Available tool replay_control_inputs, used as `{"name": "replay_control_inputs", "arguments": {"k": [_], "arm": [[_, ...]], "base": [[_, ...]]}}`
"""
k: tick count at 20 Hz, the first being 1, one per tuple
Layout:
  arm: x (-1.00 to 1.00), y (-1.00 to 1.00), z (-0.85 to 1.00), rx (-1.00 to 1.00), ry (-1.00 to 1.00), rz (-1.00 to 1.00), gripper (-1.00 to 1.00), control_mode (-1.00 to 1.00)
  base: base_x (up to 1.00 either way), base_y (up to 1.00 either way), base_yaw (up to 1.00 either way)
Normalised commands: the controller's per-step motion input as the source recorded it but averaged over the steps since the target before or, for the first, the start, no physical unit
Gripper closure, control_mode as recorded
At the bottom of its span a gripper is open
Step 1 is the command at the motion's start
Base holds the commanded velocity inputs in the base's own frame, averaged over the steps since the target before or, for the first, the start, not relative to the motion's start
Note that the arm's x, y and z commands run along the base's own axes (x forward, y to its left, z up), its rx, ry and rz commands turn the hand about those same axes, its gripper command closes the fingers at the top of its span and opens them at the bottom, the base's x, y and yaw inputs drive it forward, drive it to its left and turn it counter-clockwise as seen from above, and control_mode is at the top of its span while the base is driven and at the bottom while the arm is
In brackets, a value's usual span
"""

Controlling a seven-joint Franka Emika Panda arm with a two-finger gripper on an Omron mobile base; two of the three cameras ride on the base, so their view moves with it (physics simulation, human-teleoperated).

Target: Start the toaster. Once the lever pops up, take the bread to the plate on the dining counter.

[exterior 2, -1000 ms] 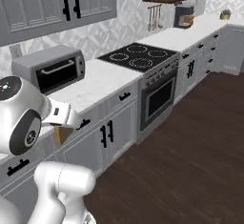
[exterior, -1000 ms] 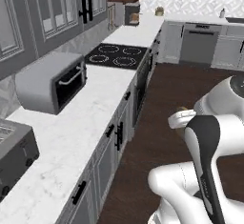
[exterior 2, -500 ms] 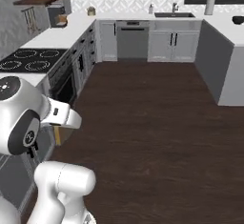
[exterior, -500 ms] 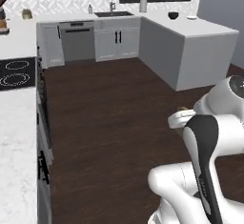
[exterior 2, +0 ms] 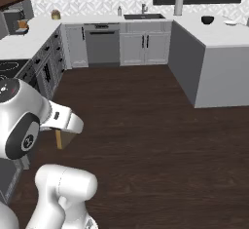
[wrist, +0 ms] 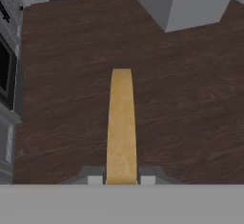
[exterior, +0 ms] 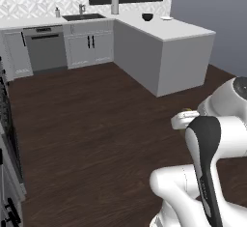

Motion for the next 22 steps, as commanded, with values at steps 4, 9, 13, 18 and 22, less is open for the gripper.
{"name": "replay_control_inputs", "arguments": {"k": [4, 9, 13, 18, 22], "arm": [[0.0, 0.0, 0.0, 0.0, 0.0, 0.0, 1.0, 1.0], [0.0, 0.0, 0.0, 0.0, 0.0, 0.0, 1.0, 1.0], [0.0, 0.0, 0.0, 0.0, 0.0, 0.0, 1.0, 1.0], [0.0, 0.0, 0.0, 0.0, 0.0, 0.0, 1.0, 1.0], [0.0, 0.0, 0.0, 0.0, 0.0, 0.0, 1.0, 1.0]], "base": [[1.0, -0.18, 0.06], [1.0, -0.06, 0.02], [1.0, -0.06, 0.02], [1.0, -0.21, 0.04], [1.0, -0.24, 0.04]]}}
